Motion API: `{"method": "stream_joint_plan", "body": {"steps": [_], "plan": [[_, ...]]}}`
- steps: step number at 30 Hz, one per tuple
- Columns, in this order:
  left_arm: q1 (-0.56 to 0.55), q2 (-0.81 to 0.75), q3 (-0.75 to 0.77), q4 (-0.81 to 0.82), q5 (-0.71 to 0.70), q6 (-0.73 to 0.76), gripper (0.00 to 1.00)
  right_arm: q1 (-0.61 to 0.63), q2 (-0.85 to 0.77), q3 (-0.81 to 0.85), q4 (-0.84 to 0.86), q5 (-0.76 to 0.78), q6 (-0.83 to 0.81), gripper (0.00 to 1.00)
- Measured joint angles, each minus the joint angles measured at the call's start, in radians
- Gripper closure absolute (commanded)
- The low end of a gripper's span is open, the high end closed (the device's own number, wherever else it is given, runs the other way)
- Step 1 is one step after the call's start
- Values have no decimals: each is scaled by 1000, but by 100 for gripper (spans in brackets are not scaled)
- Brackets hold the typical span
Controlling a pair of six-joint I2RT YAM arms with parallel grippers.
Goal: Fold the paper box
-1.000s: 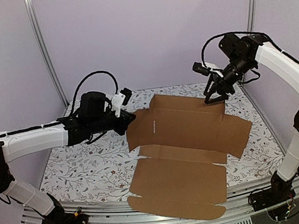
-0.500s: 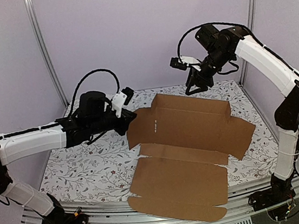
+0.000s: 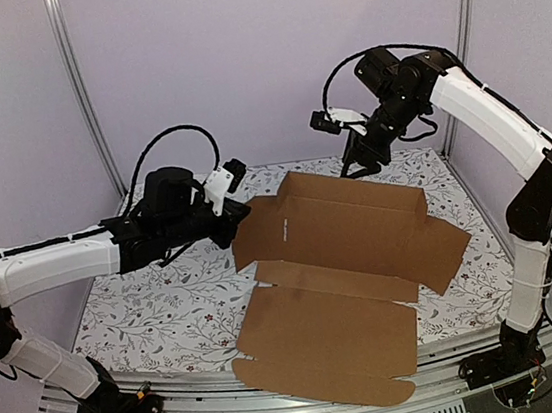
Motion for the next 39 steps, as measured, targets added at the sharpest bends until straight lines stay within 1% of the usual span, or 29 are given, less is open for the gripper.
{"method": "stream_joint_plan", "body": {"steps": [10,14,18,21,26,29,32,33,37,39], "plan": [[-4,0,0,4,-14,8,100,0,-79,0,-3,-87,7,43],[-5,0,0,4,-15,11,100,0,-78,-7,-3,-94,-3,43],[-6,0,0,5,-16,14,100,0,-77,-26,-4,-61,2,45],[-6,0,0,6,-16,15,100,0,-66,-34,-4,-29,10,50],[-6,0,0,12,-17,15,100,3,-45,-47,-4,2,10,64],[-6,0,0,12,-17,15,100,12,-44,-66,-3,21,5,69],[-6,0,0,13,-17,14,100,25,-44,-102,-3,53,-5,82],[-6,0,0,12,-18,13,100,31,-44,-119,-3,65,-6,85],[-6,0,0,12,-18,2,100,51,-52,-196,-3,122,-17,92],[-6,1,0,12,-18,-7,100,61,-62,-237,5,156,-26,92]]}}
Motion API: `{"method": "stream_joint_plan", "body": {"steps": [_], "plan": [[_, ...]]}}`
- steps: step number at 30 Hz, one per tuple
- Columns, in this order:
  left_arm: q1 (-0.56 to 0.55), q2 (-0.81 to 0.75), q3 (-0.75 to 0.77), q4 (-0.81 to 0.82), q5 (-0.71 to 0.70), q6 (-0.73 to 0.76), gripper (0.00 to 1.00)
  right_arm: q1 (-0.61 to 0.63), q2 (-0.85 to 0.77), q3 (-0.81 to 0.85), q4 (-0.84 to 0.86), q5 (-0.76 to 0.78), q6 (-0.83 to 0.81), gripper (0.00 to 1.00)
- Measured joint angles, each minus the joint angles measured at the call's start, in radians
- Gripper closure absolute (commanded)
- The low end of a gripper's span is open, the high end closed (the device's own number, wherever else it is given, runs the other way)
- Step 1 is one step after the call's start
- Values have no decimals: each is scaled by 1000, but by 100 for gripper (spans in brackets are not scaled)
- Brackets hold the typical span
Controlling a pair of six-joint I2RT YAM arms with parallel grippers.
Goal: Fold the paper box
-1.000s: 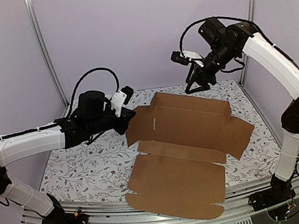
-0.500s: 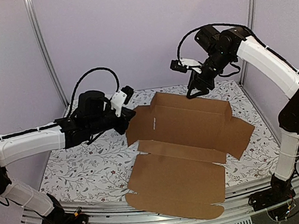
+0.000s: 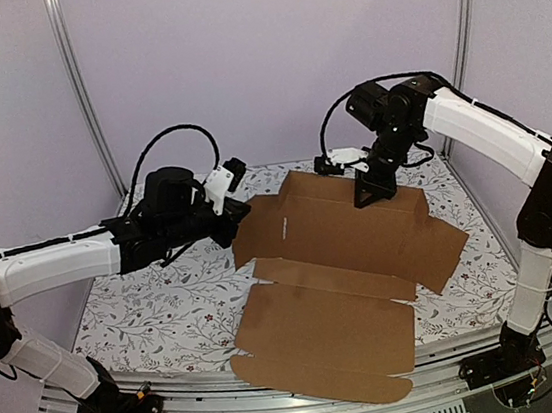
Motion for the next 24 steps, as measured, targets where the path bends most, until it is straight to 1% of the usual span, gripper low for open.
{"method": "stream_joint_plan", "body": {"steps": [3,4,7,9,12,18,24], "plan": [[-1,7,0,0,1,-13,100,30,-45,-90,64,87,-6,92],[-2,10,0,0,2,-17,100,45,-65,-120,87,123,-8,91],[-2,28,3,3,5,-34,100,83,-105,-177,143,212,-16,82],[-2,42,10,4,6,-46,100,100,-116,-186,167,261,-27,79],[-2,57,19,3,9,-55,100,105,-118,-183,194,294,-28,77],[-2,61,21,4,13,-62,100,105,-120,-129,185,297,-29,90],[-2,61,26,7,14,-73,100,106,-125,-121,179,290,-36,96]]}}
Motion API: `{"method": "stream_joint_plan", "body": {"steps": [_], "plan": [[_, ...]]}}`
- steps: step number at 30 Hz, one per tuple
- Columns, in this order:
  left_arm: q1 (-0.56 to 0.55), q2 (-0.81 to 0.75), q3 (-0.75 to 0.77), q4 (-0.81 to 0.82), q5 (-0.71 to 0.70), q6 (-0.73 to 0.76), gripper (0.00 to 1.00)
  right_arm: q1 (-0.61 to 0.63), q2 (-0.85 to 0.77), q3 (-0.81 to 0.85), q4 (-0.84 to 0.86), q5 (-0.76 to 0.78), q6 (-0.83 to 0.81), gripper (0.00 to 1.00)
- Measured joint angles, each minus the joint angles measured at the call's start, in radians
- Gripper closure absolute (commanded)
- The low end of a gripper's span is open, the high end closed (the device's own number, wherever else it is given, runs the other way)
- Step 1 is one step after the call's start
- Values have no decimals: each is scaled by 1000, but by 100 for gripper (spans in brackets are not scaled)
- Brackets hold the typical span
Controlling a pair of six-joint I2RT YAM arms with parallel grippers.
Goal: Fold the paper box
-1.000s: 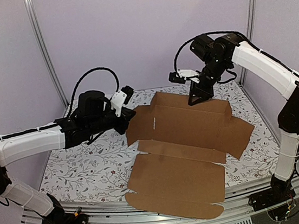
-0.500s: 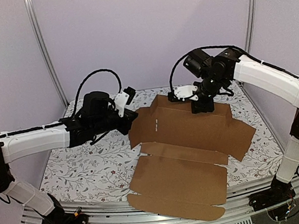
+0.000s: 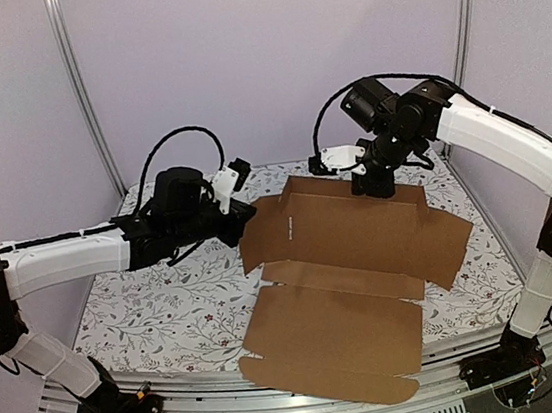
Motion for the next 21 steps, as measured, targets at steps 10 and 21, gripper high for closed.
{"method": "stream_joint_plan", "body": {"steps": [10,21], "plan": [[0,18,35,-66,45,-96,100,101,-81,-231,224,247,-83,100],[0,66,97,-91,77,-175,83,152,-102,-400,561,524,-231,100]]}}
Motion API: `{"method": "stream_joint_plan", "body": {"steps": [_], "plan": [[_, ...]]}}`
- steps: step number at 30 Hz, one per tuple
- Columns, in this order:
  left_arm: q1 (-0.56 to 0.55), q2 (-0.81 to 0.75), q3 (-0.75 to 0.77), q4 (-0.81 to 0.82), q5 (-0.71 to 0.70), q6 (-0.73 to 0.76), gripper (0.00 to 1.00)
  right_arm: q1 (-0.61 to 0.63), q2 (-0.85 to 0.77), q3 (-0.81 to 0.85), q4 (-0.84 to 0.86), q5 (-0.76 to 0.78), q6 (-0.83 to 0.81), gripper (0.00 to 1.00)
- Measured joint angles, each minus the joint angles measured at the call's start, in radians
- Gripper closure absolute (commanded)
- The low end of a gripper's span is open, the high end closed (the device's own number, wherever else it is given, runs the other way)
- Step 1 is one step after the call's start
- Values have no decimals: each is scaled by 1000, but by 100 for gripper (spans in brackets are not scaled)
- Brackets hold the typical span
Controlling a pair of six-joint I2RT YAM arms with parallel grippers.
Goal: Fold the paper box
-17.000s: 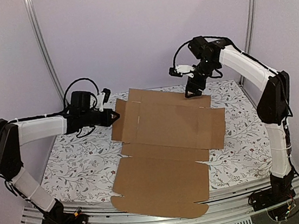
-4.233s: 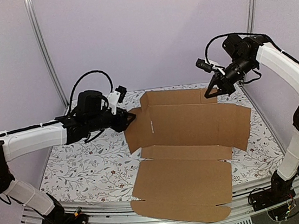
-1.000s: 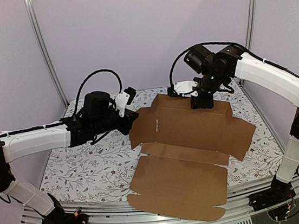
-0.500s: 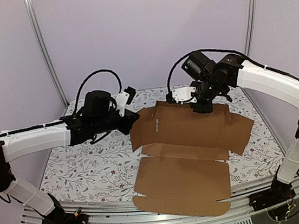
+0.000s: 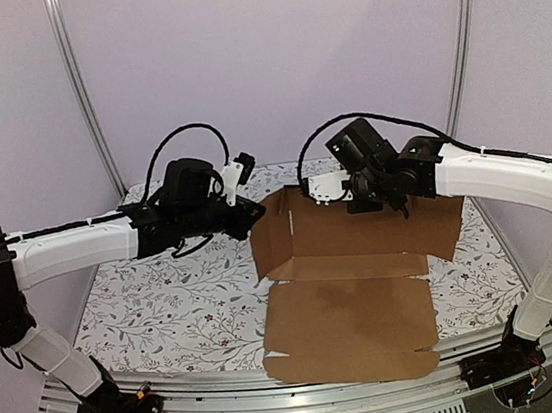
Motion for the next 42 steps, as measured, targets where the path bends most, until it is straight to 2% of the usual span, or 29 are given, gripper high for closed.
{"method": "stream_joint_plan", "body": {"steps": [3,6,11,14,17,21,26,30,33,38,42], "plan": [[0,-3,17,-13,5,-1,61,0,-2,2,19,-1,-4,100],[0,-37,23,-49,-12,42,44,-16,-2,27,-28,-55,18,100],[22,-269,-85,-49,-121,78,31,-99,-29,109,-143,-237,75,100],[83,-451,-235,22,-187,48,29,-182,-80,124,-198,-358,101,100],[151,-532,-360,68,-234,-15,29,-269,-109,171,-270,-504,136,100],[186,-483,-438,117,-206,-108,29,-365,-104,289,-360,-705,200,100],[186,-417,-528,286,-11,-206,28,-415,-67,412,-433,-883,288,100],[186,-409,-528,385,101,-240,27,-423,-43,418,-477,-941,338,100],[186,-409,-488,380,151,-234,27,-428,-24,423,-507,-974,368,100],[186,-387,-334,284,153,-177,30,-455,1,448,-530,-1061,422,100],[186,-360,-288,245,92,-140,28,-486,8,472,-554,-1151,449,100]]}}
